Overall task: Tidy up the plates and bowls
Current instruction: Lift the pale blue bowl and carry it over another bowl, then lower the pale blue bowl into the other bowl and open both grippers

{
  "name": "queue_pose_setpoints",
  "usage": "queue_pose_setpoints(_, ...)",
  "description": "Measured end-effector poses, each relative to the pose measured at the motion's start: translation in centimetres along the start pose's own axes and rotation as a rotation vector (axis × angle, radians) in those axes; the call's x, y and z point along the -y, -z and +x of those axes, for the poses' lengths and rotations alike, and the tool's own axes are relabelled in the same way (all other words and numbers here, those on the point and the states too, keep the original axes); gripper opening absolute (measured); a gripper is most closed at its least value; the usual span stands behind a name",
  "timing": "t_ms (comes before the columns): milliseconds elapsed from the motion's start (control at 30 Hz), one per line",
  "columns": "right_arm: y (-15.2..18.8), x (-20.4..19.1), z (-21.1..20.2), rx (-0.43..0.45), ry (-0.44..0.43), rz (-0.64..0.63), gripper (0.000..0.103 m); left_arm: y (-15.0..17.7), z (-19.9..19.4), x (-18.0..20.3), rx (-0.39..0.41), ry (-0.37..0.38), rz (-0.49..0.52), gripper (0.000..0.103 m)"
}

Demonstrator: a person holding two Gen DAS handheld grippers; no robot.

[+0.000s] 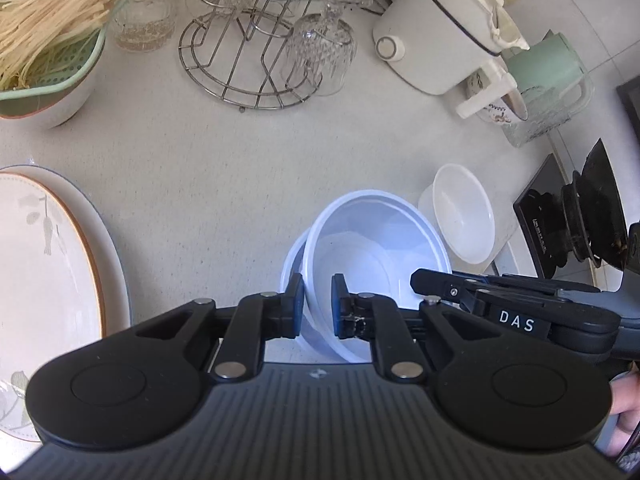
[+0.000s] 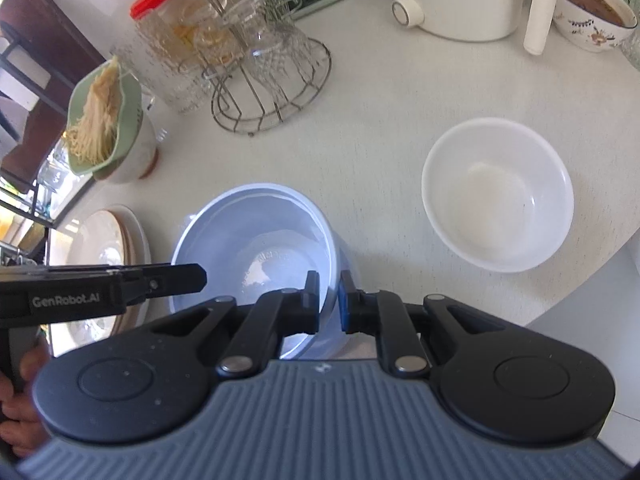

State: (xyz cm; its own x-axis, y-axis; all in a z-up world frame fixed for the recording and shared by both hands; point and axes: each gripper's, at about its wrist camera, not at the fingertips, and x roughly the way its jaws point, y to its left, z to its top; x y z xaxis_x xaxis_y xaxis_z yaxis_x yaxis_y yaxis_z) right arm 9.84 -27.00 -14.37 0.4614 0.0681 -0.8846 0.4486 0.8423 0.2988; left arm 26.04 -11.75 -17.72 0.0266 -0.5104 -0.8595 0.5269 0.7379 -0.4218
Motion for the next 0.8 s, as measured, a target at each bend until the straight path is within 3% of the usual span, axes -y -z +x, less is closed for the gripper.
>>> queue_pose_setpoints(300,0.3,0.3,1.3,-0.045,0.038,-0.010,0.014,-0.2,1.1,1.3,-0.035,-0.058,0.028,0.015)
queue_pose_setpoints(667,0.2,0.7,1.3,-0.033,0.035,-0.011,0.014,-0.1,1.9,1.2,-0.055,-0.077,0.009,0.015)
queue_pose_setpoints(700,0.1,0.8,1.3,-0.032,0.028,-0.002,0.014,-0.2,1.9,1.2,-0.054,-0.074,0.002,0.018)
queue_pose_setpoints(800,0.1,1.1,1.0,-0.028,0.015,0.015,0.014,-0.1,1.4,0.9,-0.038,-0.059,-0.018,0.043)
